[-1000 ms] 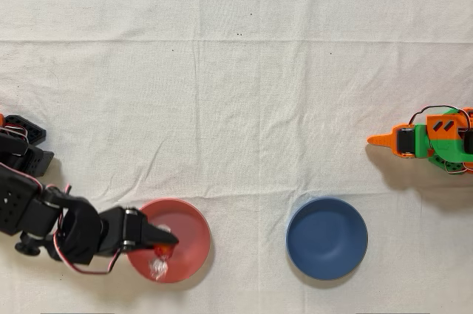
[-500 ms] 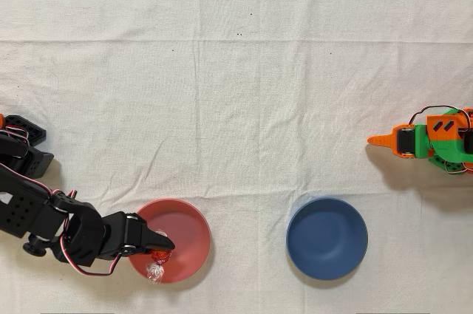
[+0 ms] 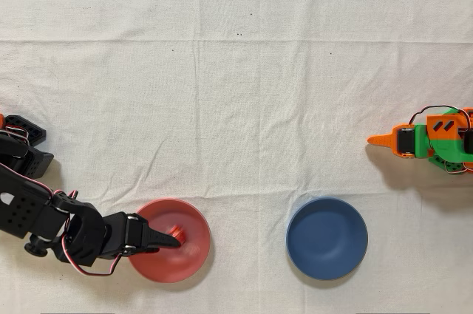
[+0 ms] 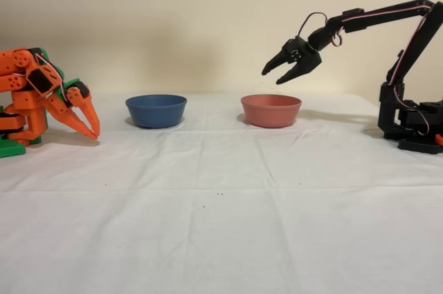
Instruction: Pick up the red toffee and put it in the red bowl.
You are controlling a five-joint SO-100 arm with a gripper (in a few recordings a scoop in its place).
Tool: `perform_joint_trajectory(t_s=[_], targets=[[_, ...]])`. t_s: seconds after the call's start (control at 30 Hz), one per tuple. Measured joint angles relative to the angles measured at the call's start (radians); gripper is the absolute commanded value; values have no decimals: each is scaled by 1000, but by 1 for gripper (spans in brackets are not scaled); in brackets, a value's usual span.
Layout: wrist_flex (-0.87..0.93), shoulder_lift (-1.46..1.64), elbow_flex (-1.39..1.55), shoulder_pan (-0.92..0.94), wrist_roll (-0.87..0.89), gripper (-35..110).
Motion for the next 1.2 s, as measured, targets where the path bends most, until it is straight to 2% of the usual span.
perform_joint_trajectory(t_s=[0.6,0.73,0.93,1.2], targets=[[23,0,-12,0,-25,27],[43,0,-12,0,-25,22],[94,86,-18,-9,28,7],[210,308,35,-135,112,1]])
